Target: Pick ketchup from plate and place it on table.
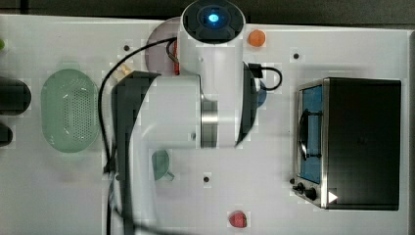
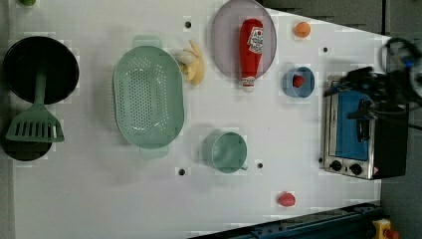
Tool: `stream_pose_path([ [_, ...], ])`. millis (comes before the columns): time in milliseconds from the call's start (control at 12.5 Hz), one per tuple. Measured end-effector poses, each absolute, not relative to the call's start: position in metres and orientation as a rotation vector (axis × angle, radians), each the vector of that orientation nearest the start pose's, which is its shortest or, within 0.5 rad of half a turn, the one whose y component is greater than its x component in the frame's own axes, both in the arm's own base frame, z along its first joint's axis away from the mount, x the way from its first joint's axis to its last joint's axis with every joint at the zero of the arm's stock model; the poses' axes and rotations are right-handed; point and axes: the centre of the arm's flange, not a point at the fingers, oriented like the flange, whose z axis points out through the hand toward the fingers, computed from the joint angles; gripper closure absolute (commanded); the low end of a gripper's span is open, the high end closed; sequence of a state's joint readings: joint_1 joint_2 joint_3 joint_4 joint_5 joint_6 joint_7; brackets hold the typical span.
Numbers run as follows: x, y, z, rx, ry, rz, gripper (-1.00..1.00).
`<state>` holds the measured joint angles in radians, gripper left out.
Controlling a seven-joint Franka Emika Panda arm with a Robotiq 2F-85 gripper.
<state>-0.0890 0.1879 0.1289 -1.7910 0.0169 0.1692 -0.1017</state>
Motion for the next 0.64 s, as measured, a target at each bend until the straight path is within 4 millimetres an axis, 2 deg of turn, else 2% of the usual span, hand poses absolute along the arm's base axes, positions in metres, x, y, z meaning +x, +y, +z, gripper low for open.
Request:
stream_pose_path([
  [160, 0.592, 0.025, 0.382, -3.024, 0.879, 0.416, -1.00],
  [320, 0.601, 0.036, 0.348, -3.051, 0.691, 0.427, -1.00],
  [480, 0.613, 0.049, 0.325, -3.067, 0.501, 0.362, -1.00],
  [640, 0.624, 0.061, 0.305, -3.063, 0.407, 0.273, -1.00],
])
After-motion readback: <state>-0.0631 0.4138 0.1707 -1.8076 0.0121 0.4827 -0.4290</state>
